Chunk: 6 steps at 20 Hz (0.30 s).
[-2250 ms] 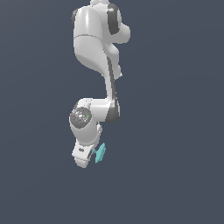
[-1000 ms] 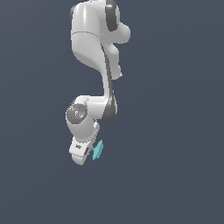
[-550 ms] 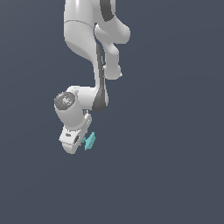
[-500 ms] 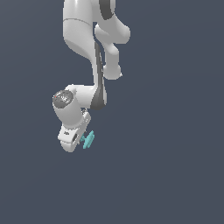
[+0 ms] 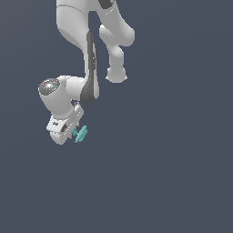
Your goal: Pick up the object and move it to a goal position.
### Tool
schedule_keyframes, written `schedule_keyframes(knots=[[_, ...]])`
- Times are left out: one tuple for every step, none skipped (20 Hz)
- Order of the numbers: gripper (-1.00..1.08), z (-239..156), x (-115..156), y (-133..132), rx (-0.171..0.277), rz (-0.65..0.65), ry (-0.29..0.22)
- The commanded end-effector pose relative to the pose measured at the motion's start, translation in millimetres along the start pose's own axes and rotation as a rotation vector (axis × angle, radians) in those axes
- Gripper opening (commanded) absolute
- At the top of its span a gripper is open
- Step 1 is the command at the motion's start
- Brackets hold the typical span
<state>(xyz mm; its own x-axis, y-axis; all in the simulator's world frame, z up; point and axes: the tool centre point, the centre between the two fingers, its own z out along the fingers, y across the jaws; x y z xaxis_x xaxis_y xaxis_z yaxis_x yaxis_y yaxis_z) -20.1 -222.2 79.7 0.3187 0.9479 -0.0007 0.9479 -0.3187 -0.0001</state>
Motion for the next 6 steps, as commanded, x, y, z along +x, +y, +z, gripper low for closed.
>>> schedule_keyframes(knots=[[-1.0, -4.2, -12.1, -5.2, 0.0, -0.001, 0.0], [-1.0, -5.3, -15.5, -6.5, 0.0, -0.001, 0.0], [-1.0, -6.2, -18.1, -7.4, 0.0, -0.001, 0.0], [-1.0, -6.8, -20.0, -8.1, 0.0, -0.001, 0.0], [-1.0, -7.2, -21.1, -8.5, 0.0, -0.001, 0.0], [-1.0, -7.3, -21.5, -8.6, 0.0, -0.001, 0.0]])
